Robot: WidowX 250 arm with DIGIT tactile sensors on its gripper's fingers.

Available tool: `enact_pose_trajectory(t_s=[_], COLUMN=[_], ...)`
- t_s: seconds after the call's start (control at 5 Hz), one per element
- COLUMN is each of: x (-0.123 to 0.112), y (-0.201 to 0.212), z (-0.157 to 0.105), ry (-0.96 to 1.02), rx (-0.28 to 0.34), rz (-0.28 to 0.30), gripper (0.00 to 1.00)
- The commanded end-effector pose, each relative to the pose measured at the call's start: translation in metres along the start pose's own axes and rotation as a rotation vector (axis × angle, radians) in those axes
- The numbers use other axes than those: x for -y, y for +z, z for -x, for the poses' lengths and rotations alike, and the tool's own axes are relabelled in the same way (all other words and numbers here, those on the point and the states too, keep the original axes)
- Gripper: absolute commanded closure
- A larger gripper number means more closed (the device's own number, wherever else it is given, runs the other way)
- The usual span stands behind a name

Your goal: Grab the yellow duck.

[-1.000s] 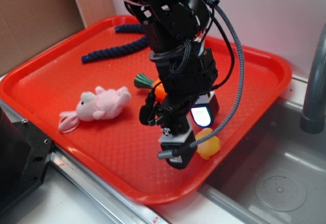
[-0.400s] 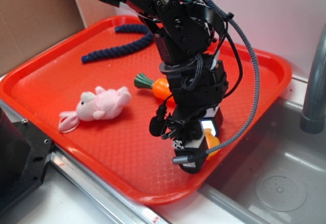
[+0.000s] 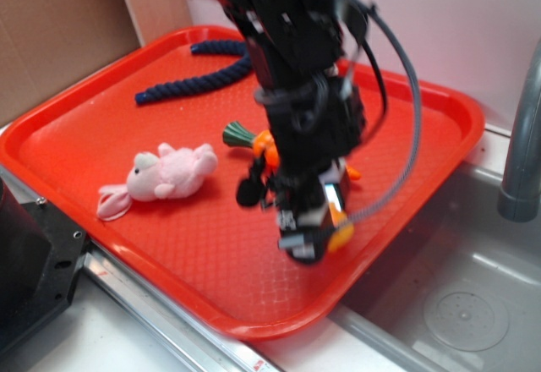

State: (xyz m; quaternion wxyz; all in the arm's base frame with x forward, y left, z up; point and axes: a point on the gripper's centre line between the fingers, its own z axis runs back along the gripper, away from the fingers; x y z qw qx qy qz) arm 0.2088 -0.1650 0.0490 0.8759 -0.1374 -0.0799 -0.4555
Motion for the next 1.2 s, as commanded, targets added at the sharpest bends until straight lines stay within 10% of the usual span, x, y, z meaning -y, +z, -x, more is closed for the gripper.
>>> enact_pose_trajectory(t_s=[0.0, 0.4, 1.0], x=[-0.013, -0.014, -0.017], y=[0.083, 0.147, 0.169], z=[0.017, 0.057, 0.092], ry=[0.411, 0.903, 1.114], rx=[0.023, -0.058, -0.152], rz=[-0.160, -0.303, -0.249], gripper=[1.00, 1.00, 1.00])
